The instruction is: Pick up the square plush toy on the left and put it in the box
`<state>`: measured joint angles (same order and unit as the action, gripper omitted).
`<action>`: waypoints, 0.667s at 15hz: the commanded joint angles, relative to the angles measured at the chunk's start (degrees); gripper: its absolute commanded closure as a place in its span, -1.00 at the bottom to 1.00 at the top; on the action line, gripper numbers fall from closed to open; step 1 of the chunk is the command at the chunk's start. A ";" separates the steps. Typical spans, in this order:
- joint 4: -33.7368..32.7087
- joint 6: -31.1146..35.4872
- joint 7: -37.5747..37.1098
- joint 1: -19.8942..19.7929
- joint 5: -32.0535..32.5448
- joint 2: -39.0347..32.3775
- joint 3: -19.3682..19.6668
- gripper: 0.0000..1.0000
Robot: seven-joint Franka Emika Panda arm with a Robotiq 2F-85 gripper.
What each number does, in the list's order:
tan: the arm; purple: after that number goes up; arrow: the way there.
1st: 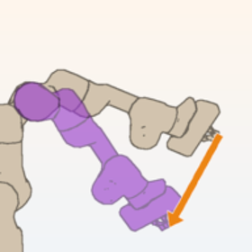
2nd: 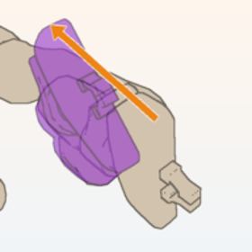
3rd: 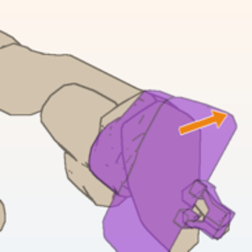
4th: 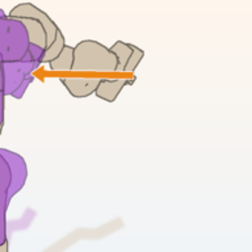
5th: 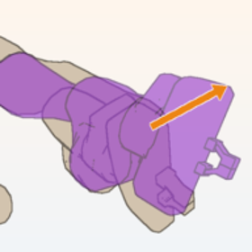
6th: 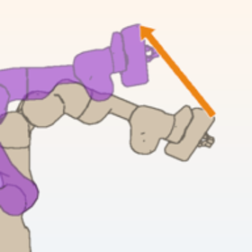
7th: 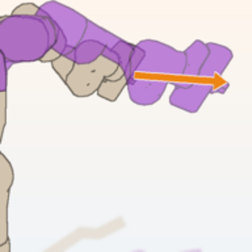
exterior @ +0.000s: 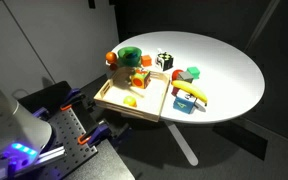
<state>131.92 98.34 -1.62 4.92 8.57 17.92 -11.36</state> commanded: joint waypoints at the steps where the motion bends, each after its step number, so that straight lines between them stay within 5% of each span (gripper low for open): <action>1: -0.15 -0.12 -0.28 1.11 0.26 -0.10 0.99 -1.00; 10: -1.71 0.68 -0.08 0.91 -0.68 -1.93 1.77 -1.00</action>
<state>131.84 98.57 -1.66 5.08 8.55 17.42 -10.95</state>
